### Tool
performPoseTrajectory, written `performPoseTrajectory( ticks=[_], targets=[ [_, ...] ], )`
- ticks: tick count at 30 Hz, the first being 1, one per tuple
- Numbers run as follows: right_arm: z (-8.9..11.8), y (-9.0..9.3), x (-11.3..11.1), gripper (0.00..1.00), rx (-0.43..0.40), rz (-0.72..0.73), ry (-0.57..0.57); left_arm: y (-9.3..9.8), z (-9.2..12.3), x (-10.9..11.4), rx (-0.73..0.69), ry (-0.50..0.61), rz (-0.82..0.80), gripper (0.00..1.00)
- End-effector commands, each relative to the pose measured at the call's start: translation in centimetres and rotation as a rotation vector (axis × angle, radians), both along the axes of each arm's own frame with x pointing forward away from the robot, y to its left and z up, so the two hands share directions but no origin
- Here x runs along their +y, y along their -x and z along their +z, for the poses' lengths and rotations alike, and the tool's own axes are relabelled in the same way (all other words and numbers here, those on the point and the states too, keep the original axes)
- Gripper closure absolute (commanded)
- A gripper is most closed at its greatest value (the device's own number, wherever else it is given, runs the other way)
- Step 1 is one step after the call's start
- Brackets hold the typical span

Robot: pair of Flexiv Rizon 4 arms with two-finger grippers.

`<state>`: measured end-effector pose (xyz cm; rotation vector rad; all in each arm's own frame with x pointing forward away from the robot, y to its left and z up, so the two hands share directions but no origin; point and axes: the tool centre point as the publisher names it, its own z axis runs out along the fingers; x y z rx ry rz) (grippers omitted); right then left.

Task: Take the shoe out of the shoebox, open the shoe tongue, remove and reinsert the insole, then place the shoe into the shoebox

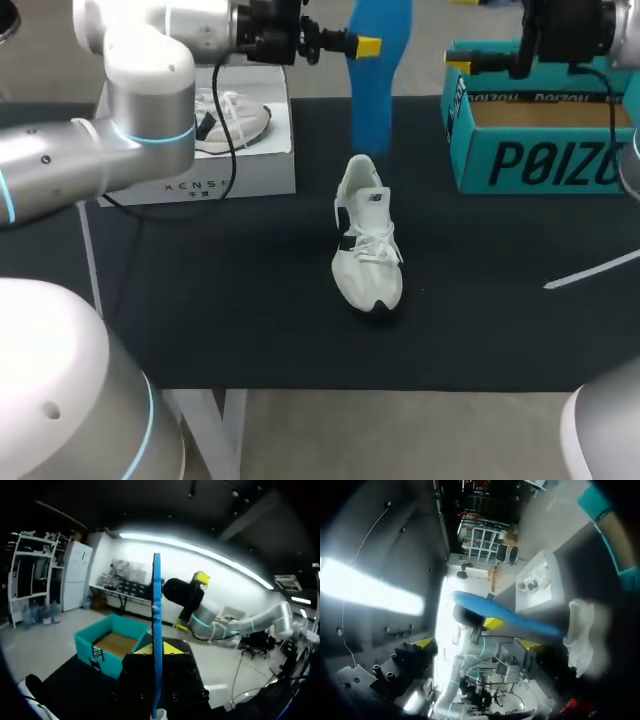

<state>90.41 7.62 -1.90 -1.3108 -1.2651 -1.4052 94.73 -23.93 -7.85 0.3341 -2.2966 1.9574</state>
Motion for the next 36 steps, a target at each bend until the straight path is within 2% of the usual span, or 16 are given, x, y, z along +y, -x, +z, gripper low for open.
performPoseTrajectory(
  ticks=[1,9,11,13,14,15,28,30,31,32,33,34,36],
  targets=[
    [-0.4,0.0,0.3,0.00,-0.031,0.018,-0.187,0.7,-0.1,0.1,-0.392,-0.027,0.052,1.00],
    [-0.3,0.2,0.0,0.00,-0.029,0.015,-0.172,0.7,-0.1,0.1,-0.392,-0.027,0.052,1.00],
    [-0.3,0.2,-0.1,0.00,-0.024,0.016,-0.165,0.2,-0.4,0.3,-0.548,-0.094,0.063,1.00],
    [-0.3,0.3,-0.1,0.00,-0.022,0.017,-0.161,0.2,-0.4,0.4,-0.595,-0.064,0.019,1.00],
    [-0.4,0.3,-0.1,0.00,-0.020,0.018,-0.159,0.1,-0.5,0.4,-0.701,-0.146,0.013,1.00],
    [-0.4,0.4,-0.1,0.00,-0.020,0.018,-0.158,0.2,-0.5,0.4,-0.726,-0.144,0.016,1.00],
    [-0.5,0.6,-0.1,0.00,-0.012,0.021,-0.150,0.3,-0.2,0.3,-0.738,-0.145,0.035,1.00],
    [-0.5,0.6,-0.1,0.00,-0.004,0.028,-0.150,0.1,-0.1,0.6,-0.919,-0.169,-0.052,1.00],
    [-0.4,0.6,-0.2,0.00,0.015,0.030,-0.156,0.1,0.1,0.8,-0.934,-0.129,-0.062,1.00],
    [-0.4,0.6,-0.2,0.00,0.040,0.029,-0.160,0.0,0.4,0.8,-1.079,-0.172,-0.078,1.00],
    [-0.4,0.6,-0.3,0.00,0.063,0.029,-0.158,0.0,0.4,0.8,-1.135,-0.188,-0.098,1.00],
    [-0.5,0.6,-0.5,0.00,0.087,0.027,-0.157,0.3,0.9,0.6,-1.208,-0.145,-0.111,1.00],
    [-0.5,0.7,-0.7,0.00,0.101,0.027,-0.160,0.7,1.4,0.4,-1.363,-0.191,-0.126,1.00]
  ],
)
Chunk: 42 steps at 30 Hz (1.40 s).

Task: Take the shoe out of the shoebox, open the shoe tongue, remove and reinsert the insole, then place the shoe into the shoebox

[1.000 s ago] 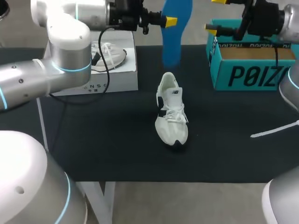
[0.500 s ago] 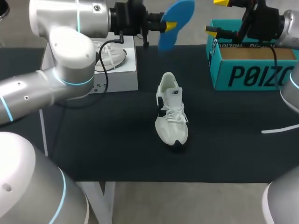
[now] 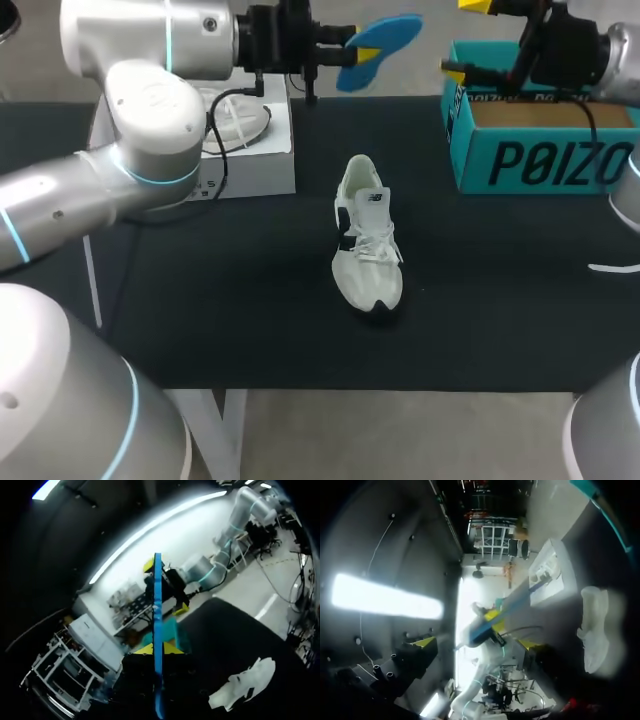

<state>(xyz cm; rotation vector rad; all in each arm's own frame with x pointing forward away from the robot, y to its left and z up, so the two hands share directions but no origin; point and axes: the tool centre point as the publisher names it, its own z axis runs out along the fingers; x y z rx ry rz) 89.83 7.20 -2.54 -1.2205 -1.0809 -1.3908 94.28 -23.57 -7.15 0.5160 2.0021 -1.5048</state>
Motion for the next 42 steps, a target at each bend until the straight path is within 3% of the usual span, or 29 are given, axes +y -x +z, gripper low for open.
performPoseTrajectory(
  ticks=[1,3,4,15,17,23,28,32,33,42],
  targets=[
    [0.2,0.1,-0.4,0.00,0.030,0.003,0.012,0.3,0.8,-0.1,-0.497,-0.096,-0.112,1.00],
    [0.1,0.2,-0.6,0.00,0.033,0.005,0.026,0.5,1.4,-0.3,-0.557,-0.058,-0.097,1.00],
    [0.1,0.2,-0.7,0.00,0.036,0.005,0.027,0.4,1.7,-0.5,-0.498,0.011,-0.076,1.00],
    [-0.4,0.1,0.4,0.00,0.064,0.020,0.031,0.4,1.7,-0.5,-0.498,0.011,-0.076,1.00],
    [-0.3,0.1,0.5,0.00,0.068,0.024,0.028,0.4,1.4,-0.6,-0.695,-0.113,-0.139,1.00],
    [-0.2,0.1,0.6,0.00,0.065,0.030,0.034,1.2,2.0,-1.3,-0.904,-0.216,-0.249,1.00],
    [-0.4,0.1,0.5,0.00,0.056,0.027,0.057,2.2,2.5,-1.7,-0.903,-0.174,-0.355,1.00],
    [-0.3,0.1,0.7,0.13,0.030,0.036,0.097,2.4,1.9,-2.3,-0.902,-0.148,-0.424,1.00],
    [-0.3,0.2,0.7,0.22,0.031,0.035,0.104,2.3,1.7,-2.5,-0.916,-0.151,-0.421,1.00],
    [-0.2,0.9,1.6,0.23,0.005,0.046,0.114,1.8,2.8,-4.2,-0.999,-0.002,-0.330,1.00]
  ],
)
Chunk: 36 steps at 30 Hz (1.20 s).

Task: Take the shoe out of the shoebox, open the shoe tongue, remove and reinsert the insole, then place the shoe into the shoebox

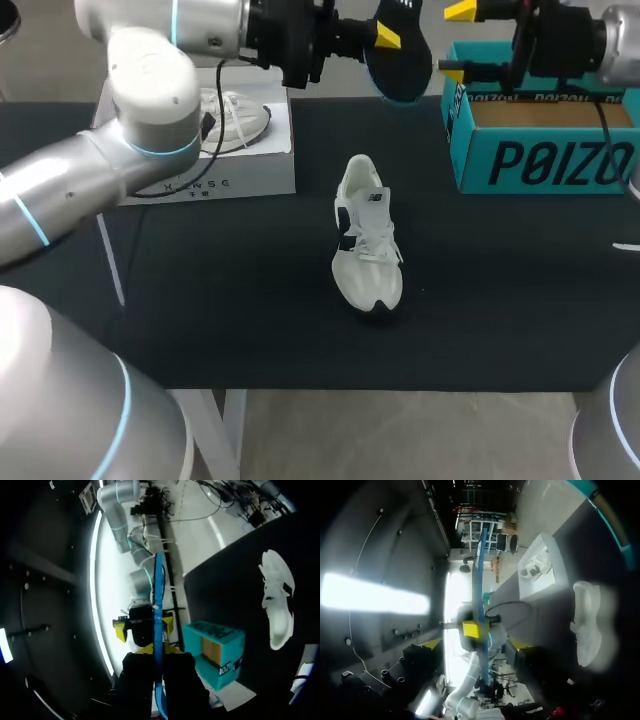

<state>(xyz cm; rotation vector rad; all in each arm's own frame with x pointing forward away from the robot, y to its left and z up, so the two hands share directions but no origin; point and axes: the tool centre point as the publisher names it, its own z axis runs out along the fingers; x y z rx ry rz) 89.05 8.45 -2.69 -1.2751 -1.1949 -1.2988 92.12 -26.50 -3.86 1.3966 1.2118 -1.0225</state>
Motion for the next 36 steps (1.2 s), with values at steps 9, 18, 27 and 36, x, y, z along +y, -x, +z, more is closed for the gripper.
performPoseTrajectory(
  ticks=[9,18,27,36],
  targets=[
    [0.0,0.0,0.9,0.53,-0.018,-0.006,-0.018,-0.3,-0.6,-2.7,0.019,0.104,-0.035,1.00],
    [-0.1,-0.1,0.9,0.92,-0.020,-0.005,-0.017,-0.1,-0.5,-3.1,0.041,0.129,-0.046,1.00],
    [-0.8,-0.1,0.9,1.00,-0.008,-0.004,0.005,0.6,-0.1,-3.6,0.064,0.150,-0.083,1.00],
    [-1.1,-0.7,0.8,1.00,-0.070,-0.068,0.081,0.3,0.4,-2.2,0.130,0.162,-0.014,0.00]
  ],
)
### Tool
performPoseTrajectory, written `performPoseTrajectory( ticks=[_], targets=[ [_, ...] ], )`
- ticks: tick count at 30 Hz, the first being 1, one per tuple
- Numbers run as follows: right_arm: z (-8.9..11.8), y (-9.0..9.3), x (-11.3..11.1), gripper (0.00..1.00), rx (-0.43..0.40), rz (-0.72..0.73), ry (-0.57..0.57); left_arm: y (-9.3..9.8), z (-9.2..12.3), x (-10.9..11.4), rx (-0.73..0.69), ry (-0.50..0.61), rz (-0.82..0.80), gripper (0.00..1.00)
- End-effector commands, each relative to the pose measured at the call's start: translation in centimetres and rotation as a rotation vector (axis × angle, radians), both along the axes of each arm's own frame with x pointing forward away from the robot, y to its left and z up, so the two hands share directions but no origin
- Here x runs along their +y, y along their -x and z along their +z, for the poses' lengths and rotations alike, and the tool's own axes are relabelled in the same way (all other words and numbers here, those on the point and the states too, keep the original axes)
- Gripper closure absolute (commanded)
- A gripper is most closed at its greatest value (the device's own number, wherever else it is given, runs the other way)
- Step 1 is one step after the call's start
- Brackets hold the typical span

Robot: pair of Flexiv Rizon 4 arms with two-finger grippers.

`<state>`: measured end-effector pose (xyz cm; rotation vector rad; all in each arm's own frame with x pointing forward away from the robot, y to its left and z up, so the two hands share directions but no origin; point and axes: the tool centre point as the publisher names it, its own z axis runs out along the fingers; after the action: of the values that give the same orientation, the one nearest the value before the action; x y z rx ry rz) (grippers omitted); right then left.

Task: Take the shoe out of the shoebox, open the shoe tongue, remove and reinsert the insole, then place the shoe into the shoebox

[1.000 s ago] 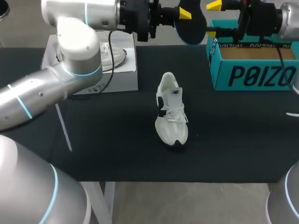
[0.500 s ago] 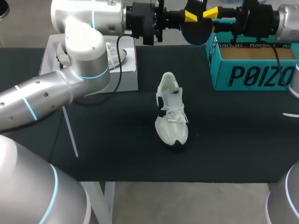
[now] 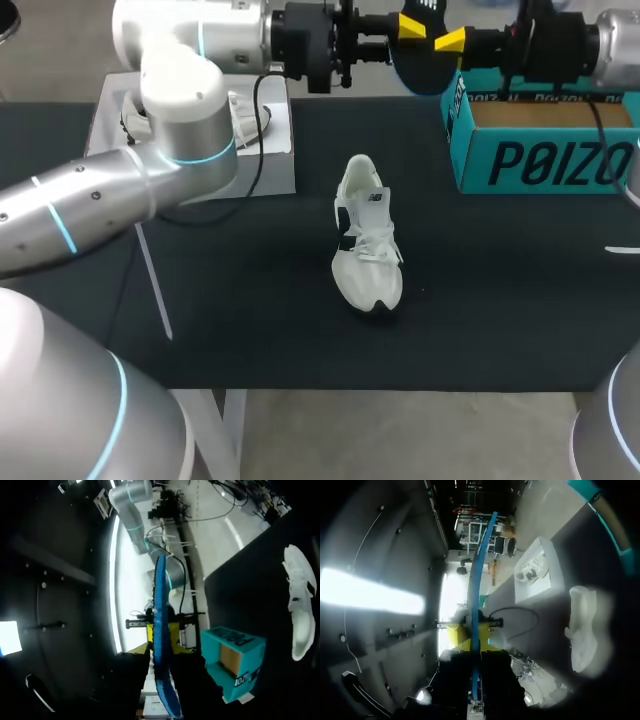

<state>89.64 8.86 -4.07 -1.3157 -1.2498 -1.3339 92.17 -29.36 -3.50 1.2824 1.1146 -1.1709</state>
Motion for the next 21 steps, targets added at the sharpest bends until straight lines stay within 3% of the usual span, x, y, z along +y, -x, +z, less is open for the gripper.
performPoseTrajectory(
  ticks=[1,4,8,12,15,21],
  targets=[
    [0.1,-0.3,0.5,1.00,-0.040,-0.048,0.035,0.3,0.0,1.0,0.118,-0.026,0.038,0.00],
    [-0.3,-0.9,0.7,1.00,-0.090,-0.073,0.041,0.1,-0.4,2.3,0.300,-0.111,0.074,0.00],
    [-0.8,-1.7,0.8,1.00,-0.158,-0.124,0.025,0.1,-1.5,4.4,0.335,-0.272,0.160,0.00],
    [-1.3,-2.4,0.8,1.00,-0.261,-0.171,0.103,0.1,-2.3,6.9,0.421,-0.420,0.225,0.00],
    [-1.4,-2.9,0.8,1.00,-0.334,-0.196,0.160,0.0,-3.2,8.8,0.505,-0.472,0.273,0.00],
    [-1.1,-3.3,1.1,1.00,-0.400,-0.190,0.203,-0.5,-4.5,12.2,0.617,-0.530,0.363,0.00]
  ],
)
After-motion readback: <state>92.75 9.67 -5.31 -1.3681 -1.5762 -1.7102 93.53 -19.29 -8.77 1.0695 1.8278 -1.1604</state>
